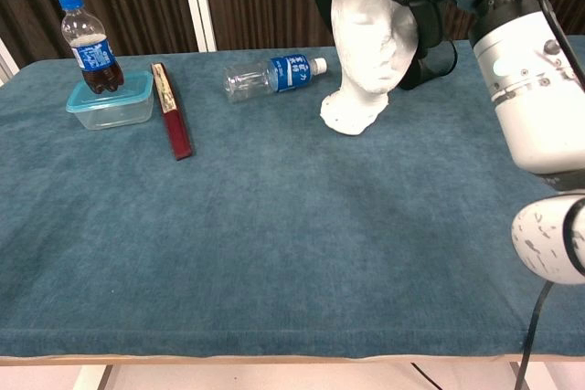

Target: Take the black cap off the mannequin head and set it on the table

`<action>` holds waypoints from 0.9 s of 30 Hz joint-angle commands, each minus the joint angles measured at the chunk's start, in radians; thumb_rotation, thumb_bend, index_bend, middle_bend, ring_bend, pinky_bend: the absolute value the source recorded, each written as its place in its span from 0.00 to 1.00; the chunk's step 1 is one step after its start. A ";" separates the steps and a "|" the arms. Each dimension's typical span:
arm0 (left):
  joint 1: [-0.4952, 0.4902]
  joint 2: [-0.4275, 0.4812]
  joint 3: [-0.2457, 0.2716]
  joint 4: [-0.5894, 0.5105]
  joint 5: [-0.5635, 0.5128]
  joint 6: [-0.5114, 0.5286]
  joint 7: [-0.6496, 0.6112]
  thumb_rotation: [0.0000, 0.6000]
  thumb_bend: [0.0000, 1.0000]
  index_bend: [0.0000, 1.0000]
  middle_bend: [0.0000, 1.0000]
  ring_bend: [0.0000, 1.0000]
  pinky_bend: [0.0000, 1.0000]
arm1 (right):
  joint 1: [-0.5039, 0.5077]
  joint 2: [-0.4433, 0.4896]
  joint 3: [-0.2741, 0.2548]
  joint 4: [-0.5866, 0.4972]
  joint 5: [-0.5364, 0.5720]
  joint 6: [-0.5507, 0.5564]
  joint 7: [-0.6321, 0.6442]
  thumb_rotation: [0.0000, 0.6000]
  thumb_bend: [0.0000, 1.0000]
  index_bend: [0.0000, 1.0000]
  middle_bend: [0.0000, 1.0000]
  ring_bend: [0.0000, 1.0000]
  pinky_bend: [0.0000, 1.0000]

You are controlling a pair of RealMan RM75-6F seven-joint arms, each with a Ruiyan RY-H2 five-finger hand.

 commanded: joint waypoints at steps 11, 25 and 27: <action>-0.001 -0.002 -0.001 0.003 -0.004 -0.003 -0.002 1.00 0.30 0.00 0.00 0.05 0.08 | 0.073 0.000 -0.034 0.135 -0.009 0.041 0.029 1.00 0.42 1.00 0.76 0.72 1.00; 0.002 0.000 0.003 0.008 0.005 0.010 -0.015 1.00 0.30 0.00 0.00 0.05 0.08 | 0.123 0.116 -0.093 0.171 -0.066 0.124 -0.068 1.00 0.49 1.00 0.77 0.73 1.00; 0.002 0.001 0.002 0.008 0.005 0.011 -0.018 1.00 0.30 0.00 0.00 0.05 0.08 | 0.120 0.148 -0.106 0.147 -0.084 0.151 -0.083 1.00 0.49 1.00 0.77 0.73 1.00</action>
